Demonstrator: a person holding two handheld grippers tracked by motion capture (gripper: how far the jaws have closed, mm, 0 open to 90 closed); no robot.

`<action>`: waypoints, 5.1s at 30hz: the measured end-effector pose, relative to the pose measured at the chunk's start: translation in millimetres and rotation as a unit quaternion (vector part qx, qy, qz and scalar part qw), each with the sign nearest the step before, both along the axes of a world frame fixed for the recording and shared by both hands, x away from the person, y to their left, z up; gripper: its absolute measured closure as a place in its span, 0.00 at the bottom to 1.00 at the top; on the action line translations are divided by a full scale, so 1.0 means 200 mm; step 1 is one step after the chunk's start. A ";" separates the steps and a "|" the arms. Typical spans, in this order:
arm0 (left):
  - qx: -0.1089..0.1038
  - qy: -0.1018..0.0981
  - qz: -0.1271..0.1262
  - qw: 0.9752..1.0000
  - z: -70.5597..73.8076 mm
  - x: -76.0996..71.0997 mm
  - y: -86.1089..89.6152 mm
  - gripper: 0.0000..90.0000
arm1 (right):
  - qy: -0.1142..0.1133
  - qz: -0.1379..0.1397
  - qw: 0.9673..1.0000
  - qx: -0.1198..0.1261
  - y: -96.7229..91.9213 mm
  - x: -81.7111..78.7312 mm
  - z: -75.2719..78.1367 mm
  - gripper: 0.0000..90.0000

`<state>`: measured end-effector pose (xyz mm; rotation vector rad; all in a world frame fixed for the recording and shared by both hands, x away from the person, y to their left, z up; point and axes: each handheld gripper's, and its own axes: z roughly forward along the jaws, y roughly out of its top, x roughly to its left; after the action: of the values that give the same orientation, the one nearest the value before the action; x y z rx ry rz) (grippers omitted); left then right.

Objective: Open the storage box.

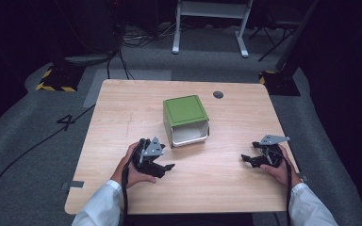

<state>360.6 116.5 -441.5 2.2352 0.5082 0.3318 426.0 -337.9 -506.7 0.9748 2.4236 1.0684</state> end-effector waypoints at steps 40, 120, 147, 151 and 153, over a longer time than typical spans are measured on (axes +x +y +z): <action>0.028 -0.018 0.015 0.999 -0.03 0.20 -0.35 0.27 | -0.001 0.001 1.000 -0.001 0.00 0.00 0.00 0.18; 0.059 0.004 -0.054 0.997 -0.09 -0.05 -0.54 0.59 | 0.000 -0.001 1.000 0.000 -0.01 -0.01 0.00 0.17; 0.048 0.006 -0.078 0.996 -0.03 -0.11 -0.58 0.46 | -0.001 0.000 1.000 0.000 -0.01 -0.01 0.00 0.17; 0.037 -0.002 -0.079 0.996 0.02 -0.12 -0.56 0.42 | -0.001 0.000 1.000 0.000 -0.01 -0.01 0.00 0.17; 0.029 -0.006 -0.079 0.996 0.05 -0.13 -0.55 0.39 | 0.000 -0.001 1.000 0.001 -0.01 -0.01 0.00 0.17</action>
<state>334.6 6.9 -431.9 2.3119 0.3169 0.2814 424.8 -339.8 -506.8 0.9759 2.4217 1.0703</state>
